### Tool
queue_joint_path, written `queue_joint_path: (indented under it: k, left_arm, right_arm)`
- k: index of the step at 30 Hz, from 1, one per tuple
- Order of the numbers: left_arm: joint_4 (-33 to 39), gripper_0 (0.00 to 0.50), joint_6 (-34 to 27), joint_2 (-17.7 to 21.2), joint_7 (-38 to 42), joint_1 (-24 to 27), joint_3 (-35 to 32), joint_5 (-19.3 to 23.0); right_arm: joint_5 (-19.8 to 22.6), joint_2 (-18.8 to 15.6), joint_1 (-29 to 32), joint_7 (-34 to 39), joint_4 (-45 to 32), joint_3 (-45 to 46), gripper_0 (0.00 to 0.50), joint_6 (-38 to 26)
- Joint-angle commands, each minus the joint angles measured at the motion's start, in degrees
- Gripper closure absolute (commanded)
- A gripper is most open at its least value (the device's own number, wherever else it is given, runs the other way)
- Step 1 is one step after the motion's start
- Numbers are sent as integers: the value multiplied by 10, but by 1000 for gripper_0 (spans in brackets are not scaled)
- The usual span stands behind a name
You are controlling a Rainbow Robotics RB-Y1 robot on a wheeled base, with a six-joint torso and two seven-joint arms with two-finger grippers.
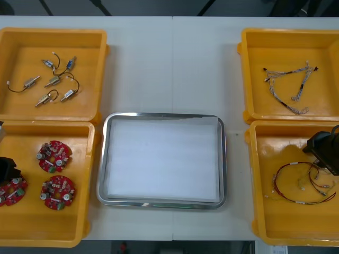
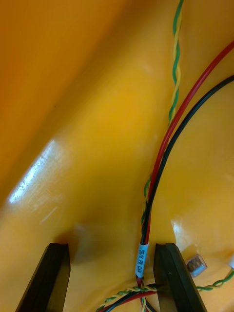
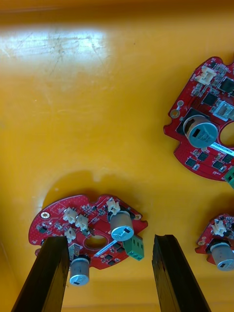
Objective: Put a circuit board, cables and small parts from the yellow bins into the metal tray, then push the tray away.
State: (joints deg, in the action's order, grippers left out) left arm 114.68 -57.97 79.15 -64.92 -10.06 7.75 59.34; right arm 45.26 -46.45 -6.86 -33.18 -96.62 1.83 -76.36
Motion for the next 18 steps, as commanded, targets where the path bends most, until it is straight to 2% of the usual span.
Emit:
queue_joint_path:
  k: [1, 8, 9, 13, 14, 15, 16, 17, 18]
  left_arm:
    - [24, 0, 6, -17, -69, -16, -9, -33]
    - [26, 0, 7, -29, -86, -23, -9, -48]
    - [26, 0, 7, -30, -89, -28, -9, -51]
    - [26, 0, 12, -31, -94, -38, -9, -55]
    - [26, 0, 12, -32, -96, -40, -9, -55]
    - [25, 0, 13, -32, -97, -41, -9, -56]
    - [26, 0, 13, -34, -99, -44, -9, -57]
    - [25, 0, 14, -35, -100, -44, -9, -57]
    - [25, 0, 16, -36, -101, -46, -9, -58]
  right_arm:
    - [-3, 2, 8, -10, -2, -23, 0, 4]
    - [3, 2, 8, -8, -2, -34, 0, 4]
    - [4, 2, 8, -8, -2, -37, 45, 4]
    - [6, 2, 8, -8, -2, -42, 160, 2]
    - [7, 3, 8, -8, -2, -44, 217, 0]
    - [7, 4, 9, -8, -2, -44, 238, -2]
    - [7, 5, 8, -8, -2, -45, 238, -5]
    - [7, 6, 8, -8, -2, -46, 333, -6]
    - [7, 7, 8, -8, -2, -46, 409, -7]
